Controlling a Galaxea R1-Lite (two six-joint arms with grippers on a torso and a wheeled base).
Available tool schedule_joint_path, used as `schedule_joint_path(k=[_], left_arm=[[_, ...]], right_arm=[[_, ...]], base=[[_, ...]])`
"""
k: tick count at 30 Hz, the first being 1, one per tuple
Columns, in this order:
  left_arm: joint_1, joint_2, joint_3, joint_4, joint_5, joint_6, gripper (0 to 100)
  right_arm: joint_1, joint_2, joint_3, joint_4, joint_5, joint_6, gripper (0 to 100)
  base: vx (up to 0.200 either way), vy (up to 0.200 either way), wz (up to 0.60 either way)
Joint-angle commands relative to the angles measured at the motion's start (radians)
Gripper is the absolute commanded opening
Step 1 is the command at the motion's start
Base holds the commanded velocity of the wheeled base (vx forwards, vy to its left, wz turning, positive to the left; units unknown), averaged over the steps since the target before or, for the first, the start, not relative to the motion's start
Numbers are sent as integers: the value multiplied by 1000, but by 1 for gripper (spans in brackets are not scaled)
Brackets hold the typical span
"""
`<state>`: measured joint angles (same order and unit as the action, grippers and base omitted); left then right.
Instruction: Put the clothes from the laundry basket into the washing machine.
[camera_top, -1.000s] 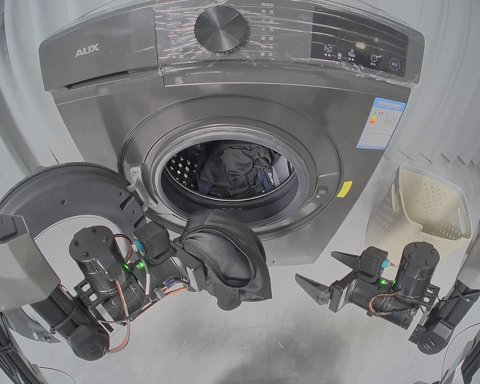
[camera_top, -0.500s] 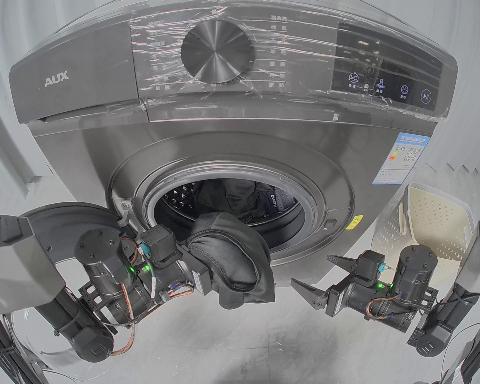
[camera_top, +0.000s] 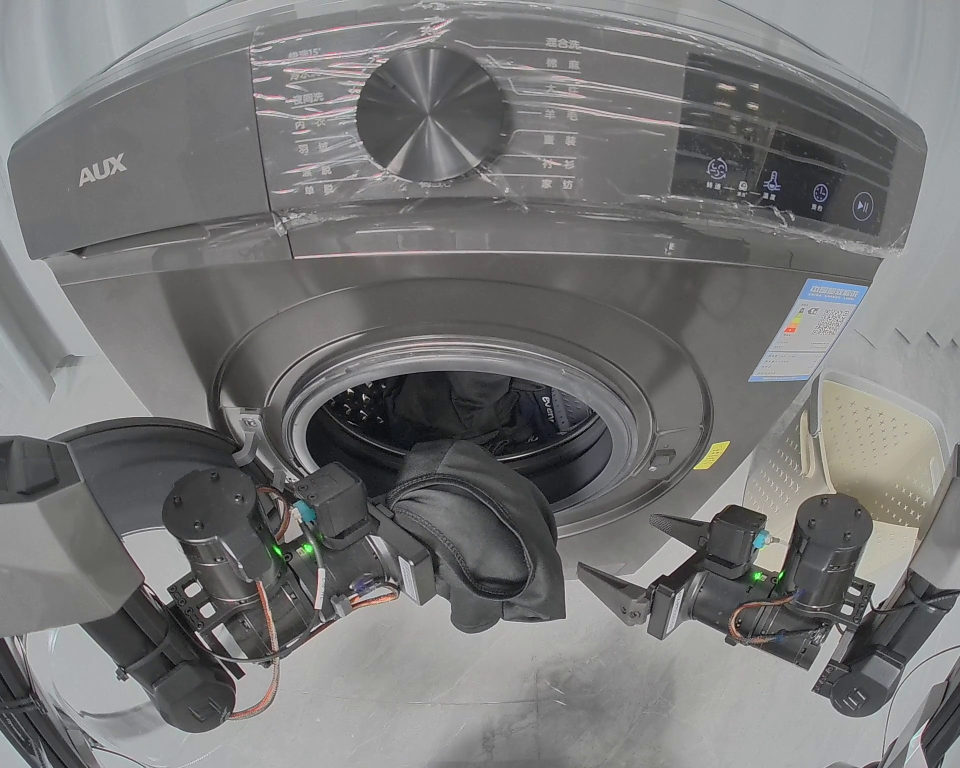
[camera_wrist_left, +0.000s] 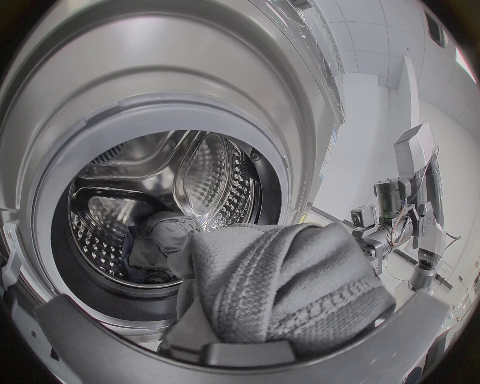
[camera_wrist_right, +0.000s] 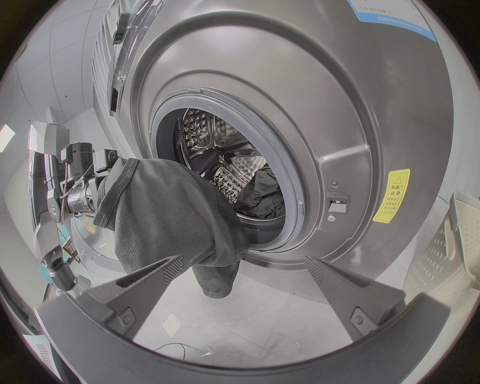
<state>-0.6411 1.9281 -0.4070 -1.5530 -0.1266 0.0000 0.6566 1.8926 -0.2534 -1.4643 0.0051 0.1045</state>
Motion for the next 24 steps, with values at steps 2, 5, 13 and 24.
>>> schedule_joint_path(k=[2, 5, 13, 24], left_arm=[[-25, 12, 2, -1, 1, 0, 0], [-38, 23, 2, -1, 1, 0, 0], [-20, 157, -171, 2, 15, -9, 0], [58, 354, -535, 16, 61, -67, 0]], right_arm=[[8, 2, 0, -1, -1, 1, 100], [12, 2, 0, -1, -2, 1, 100], [28, 0, 0, -2, -4, 1, 100], [29, -1, 2, -4, -4, 1, 100]], base=[[0, 0, 0], [0, 0, 0], [0, 0, 0], [0, 0, 0]])
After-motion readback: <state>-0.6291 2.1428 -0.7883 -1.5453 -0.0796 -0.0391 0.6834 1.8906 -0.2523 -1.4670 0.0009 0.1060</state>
